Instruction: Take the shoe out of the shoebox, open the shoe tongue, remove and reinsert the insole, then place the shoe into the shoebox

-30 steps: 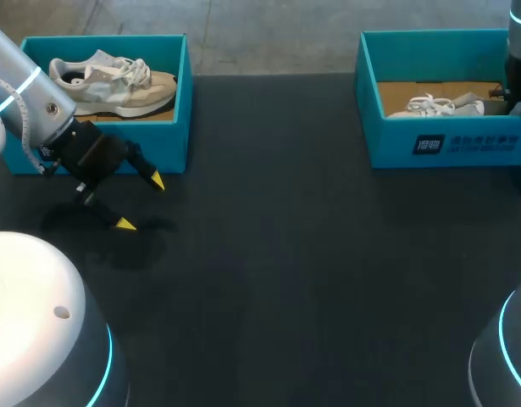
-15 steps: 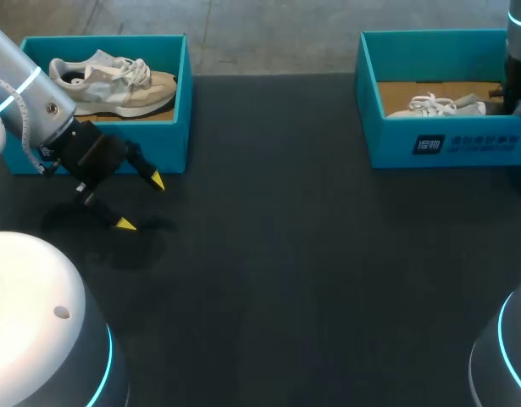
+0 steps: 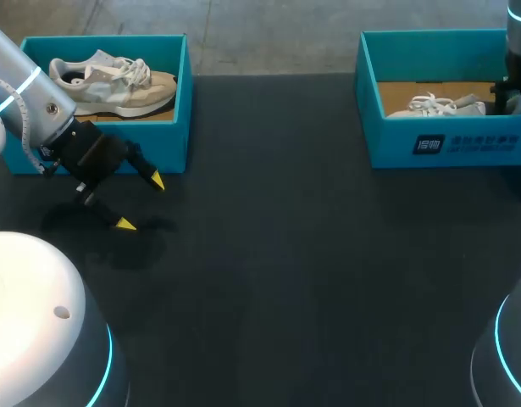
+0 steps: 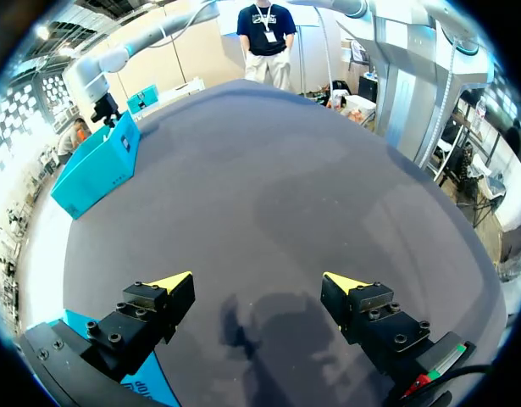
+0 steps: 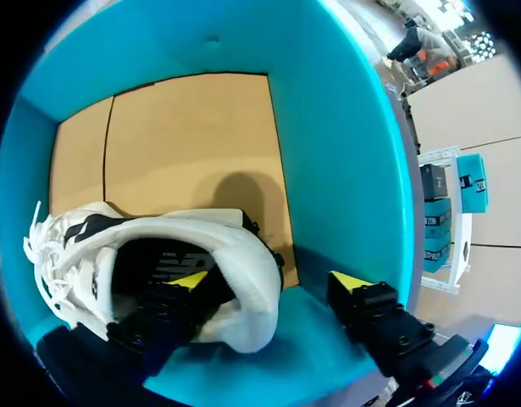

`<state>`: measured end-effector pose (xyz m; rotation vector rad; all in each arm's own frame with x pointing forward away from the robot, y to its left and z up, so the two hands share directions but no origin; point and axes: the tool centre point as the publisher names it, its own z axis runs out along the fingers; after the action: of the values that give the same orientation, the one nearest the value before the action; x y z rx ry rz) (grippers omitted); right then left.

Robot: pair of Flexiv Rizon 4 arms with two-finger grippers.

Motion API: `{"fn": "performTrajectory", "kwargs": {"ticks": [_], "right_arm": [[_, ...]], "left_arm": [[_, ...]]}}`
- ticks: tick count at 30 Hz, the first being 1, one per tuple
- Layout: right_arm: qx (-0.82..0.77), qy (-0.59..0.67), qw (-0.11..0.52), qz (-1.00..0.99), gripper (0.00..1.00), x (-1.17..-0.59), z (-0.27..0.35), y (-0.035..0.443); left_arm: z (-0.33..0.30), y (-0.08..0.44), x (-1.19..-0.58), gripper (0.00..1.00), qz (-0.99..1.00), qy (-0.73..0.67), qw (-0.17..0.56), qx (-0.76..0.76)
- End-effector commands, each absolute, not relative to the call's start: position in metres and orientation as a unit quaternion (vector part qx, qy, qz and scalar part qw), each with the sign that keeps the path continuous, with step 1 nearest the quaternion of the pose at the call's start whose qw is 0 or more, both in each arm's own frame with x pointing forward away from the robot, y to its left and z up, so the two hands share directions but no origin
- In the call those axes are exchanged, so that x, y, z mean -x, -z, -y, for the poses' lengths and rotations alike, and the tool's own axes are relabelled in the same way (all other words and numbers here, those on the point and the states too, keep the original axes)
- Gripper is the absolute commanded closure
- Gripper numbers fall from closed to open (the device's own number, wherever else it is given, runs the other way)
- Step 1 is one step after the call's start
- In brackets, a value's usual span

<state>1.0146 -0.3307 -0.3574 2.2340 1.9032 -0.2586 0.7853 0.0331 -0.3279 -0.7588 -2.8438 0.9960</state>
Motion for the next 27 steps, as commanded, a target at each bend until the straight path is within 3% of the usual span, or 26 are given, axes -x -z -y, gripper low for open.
{"fn": "performTrajectory", "kwargs": {"ticks": [1,27], "right_arm": [[-0.755,0.086,0.103,-0.642,0.0,-1.012,0.327,0.346],[-0.749,0.05,0.096,-0.653,0.0,-1.002,0.286,0.255]], "left_arm": [[-0.033,0.328,-0.786,0.0,0.915,-0.319,0.019,0.245],[-0.033,0.328,-0.786,0.0,0.915,-0.319,0.019,0.245]]}}
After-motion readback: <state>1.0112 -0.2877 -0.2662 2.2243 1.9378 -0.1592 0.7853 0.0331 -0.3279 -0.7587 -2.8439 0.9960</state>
